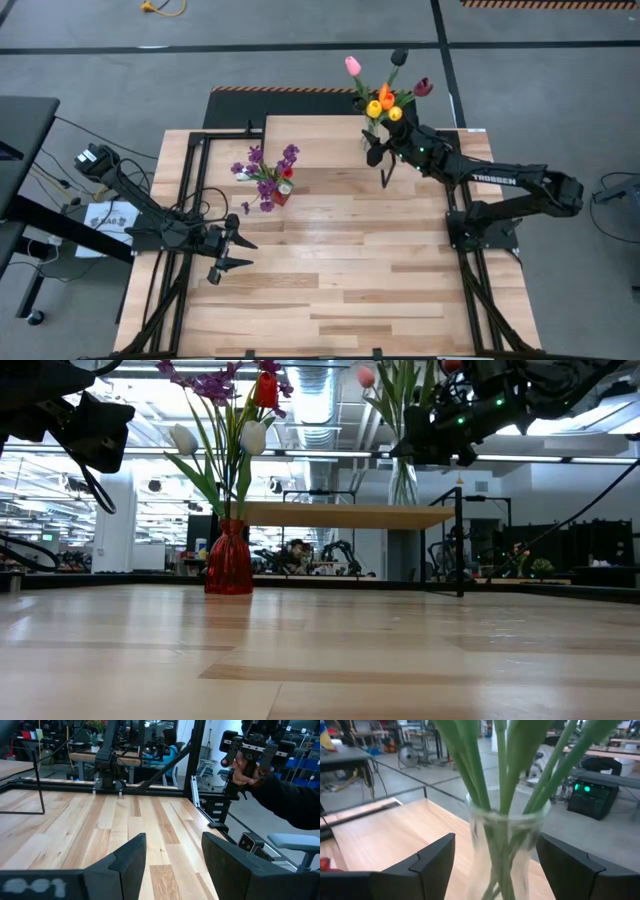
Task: Pick and place flowers into a vace then onto a shelf
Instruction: Put the transparent flower vase on the shelf, then put the red flower vase on the shelf
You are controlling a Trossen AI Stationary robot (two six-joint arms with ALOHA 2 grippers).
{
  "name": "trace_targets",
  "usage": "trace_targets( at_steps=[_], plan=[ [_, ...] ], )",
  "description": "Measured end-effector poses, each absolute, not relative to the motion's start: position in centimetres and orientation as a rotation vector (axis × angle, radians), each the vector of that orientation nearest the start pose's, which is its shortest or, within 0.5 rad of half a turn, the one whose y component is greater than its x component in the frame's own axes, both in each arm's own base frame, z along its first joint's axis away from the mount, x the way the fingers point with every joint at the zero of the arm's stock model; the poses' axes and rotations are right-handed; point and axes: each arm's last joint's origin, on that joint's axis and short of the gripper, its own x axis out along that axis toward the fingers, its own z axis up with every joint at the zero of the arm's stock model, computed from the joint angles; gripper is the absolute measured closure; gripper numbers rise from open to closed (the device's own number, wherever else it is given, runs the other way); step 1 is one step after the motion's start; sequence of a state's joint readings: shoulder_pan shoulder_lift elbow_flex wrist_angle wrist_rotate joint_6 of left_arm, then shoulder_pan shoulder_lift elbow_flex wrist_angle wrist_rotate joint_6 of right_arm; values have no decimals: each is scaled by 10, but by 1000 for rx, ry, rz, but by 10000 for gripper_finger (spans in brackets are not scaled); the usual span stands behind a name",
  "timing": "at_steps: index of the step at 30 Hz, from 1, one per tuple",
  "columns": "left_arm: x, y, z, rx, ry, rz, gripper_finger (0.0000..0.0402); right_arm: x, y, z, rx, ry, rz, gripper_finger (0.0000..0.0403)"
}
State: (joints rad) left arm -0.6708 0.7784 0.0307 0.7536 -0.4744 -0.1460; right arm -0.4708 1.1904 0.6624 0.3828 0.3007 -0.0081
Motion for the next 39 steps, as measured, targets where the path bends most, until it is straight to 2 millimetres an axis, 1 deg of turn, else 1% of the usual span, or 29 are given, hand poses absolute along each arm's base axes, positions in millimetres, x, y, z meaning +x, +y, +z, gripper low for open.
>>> trace_targets(
  at_steps=[4,11,17,24,32,39],
  plan=[
    [123,-80,167,-150,9,-196,219,226,-123,260,0,187,-801,131],
    [123,-80,167,-156,10,-196,219,227,-117,263,-28,191,-782,130],
    [123,-80,167,-157,10,-196,219,217,-112,275,-42,163,-780,130],
    [123,-80,166,-154,14,-196,219,204,-101,279,-10,216,-759,130],
    [123,-80,167,-153,13,-197,219,195,-70,285,18,243,-638,132],
    [122,-82,164,-141,35,-239,219,193,-28,294,37,195,-443,132]
  ],
)
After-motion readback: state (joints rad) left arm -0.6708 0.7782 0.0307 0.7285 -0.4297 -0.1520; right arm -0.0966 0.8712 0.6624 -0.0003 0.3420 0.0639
